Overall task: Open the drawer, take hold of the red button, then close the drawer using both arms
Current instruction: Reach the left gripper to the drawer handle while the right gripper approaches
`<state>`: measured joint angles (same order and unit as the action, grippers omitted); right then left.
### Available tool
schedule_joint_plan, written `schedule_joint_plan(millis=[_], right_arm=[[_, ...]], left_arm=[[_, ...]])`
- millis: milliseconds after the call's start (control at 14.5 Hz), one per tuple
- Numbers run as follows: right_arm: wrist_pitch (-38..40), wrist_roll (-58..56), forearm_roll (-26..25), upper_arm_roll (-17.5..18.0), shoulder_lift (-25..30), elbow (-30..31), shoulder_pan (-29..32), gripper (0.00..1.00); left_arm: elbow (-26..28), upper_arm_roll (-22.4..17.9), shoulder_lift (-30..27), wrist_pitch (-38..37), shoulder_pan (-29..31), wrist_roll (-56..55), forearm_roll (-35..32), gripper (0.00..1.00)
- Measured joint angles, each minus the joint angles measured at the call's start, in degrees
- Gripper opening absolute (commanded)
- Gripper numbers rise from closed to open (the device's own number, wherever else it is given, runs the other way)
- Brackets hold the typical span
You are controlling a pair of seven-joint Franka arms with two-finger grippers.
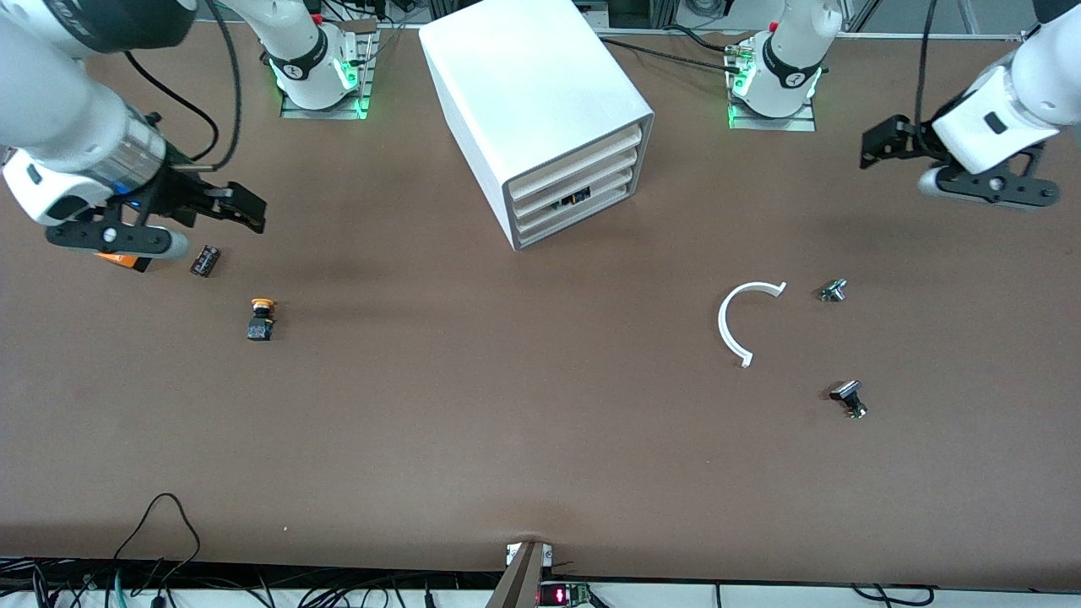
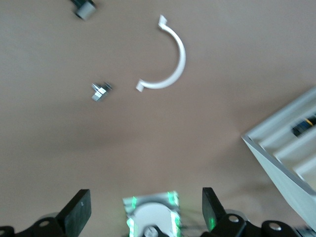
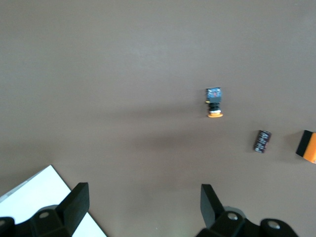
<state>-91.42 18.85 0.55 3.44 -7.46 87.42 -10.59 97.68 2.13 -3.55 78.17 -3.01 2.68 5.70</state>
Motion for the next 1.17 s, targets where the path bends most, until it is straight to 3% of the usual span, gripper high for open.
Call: schedule_joint_plan(millis=[207, 483, 690, 897, 1172], right_arm=[[-2.5, 1.9, 0.0, 0.0, -2.0, -0.6, -1.8, 1.00], [-4.5, 6.6, 0.0, 0.0, -4.5, -0.7, -4.4, 1.00], [-6.7, 8.3, 0.0, 0.0, -6.1, -0.8, -5.6, 1.00], [-8.5, 9.6, 0.0, 0.0, -7.5, -0.9, -6.5, 1.00], [-10.1, 13.2, 0.0, 0.0, -9.1, -0.9, -8.7, 1.00]], left_arm=[[0.0, 0.1, 2.1, -5.0, -0.2, 0.4, 7.7, 0.99], [0.6, 0.0, 8.1, -5.6, 0.3, 7.8, 20.2, 0.97], [2.9, 0.0, 12.3, -0.3, 0.5, 13.8, 31.8, 0.93], [9.2, 0.3, 14.0, 6.7, 0.2, 22.7, 42.7, 0.93], [14.0, 2.2, 18.9, 9.2, -0.2, 35.4, 47.3, 0.87]])
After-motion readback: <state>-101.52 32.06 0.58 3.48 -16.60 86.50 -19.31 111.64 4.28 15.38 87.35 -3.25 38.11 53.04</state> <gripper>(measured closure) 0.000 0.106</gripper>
